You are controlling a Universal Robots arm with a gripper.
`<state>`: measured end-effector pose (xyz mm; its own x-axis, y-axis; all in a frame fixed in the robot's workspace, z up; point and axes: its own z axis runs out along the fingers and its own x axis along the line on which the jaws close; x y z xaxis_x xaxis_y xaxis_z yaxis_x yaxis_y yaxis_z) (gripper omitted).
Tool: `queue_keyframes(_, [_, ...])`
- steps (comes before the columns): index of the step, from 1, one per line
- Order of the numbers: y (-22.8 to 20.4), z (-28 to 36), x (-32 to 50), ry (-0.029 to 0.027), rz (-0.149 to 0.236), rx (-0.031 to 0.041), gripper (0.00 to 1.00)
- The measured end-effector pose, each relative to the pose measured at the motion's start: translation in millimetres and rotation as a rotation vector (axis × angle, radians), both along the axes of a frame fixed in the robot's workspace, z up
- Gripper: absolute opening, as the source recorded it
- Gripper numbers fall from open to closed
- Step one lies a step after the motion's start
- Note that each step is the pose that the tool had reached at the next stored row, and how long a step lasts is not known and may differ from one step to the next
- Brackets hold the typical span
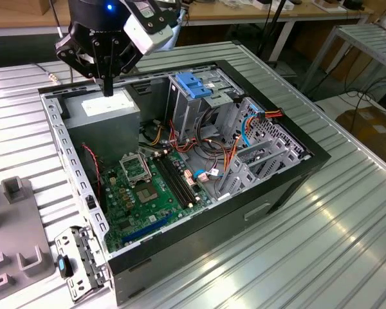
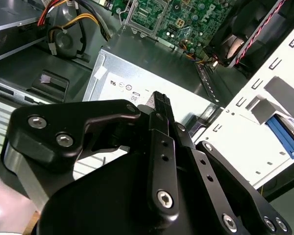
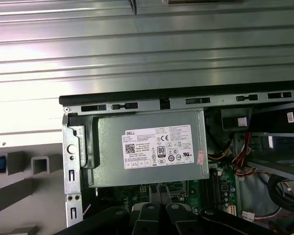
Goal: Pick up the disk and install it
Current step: 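Reach for the disk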
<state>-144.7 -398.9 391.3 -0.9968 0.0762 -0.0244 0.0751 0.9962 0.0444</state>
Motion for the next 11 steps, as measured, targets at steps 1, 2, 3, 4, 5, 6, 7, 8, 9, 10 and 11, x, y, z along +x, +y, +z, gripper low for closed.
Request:
queue_keyframes(1, [0.0,-0.1,-0.8,0.0001,0.000,0.0000,0.11])
queue_keyframes(2, [0.0,-0.2,-1.3,0.0000,0.000,0.0000,0.11])
queue_keyframes(3, [0.0,-0.3,-1.9,0.0001,0.000,0.0000,0.11])
queue_keyframes(4, [0.0,-0.3,-2.3,0.0002,0.000,0.0000,0.11])
queue_keyframes(5, [0.0,-0.4,-2.8,0.0003,0.000,-0.0001,0.11])
queue_keyframes(6, [0.0,-0.5,-3.2,0.0004,0.000,-0.0001,0.11])
queue_keyframes(7, [0.0,-0.6,-3.6,0.0004,0.000,0.0000,0.11])
queue_keyframes(8, [0.0,-0.7,-4.2,0.0005,0.000,0.0000,0.11])
queue_keyframes(9, [0.0,-0.8,-4.9,0.0005,0.000,0.0000,0.11])
queue_keyframes(10, [0.0,-0.9,-5.6,0.0006,0.000,0.0000,0.11])
queue_keyframes(11, [0.0,-1.0,-6.2,0.0007,0.000,0.0000,0.11])
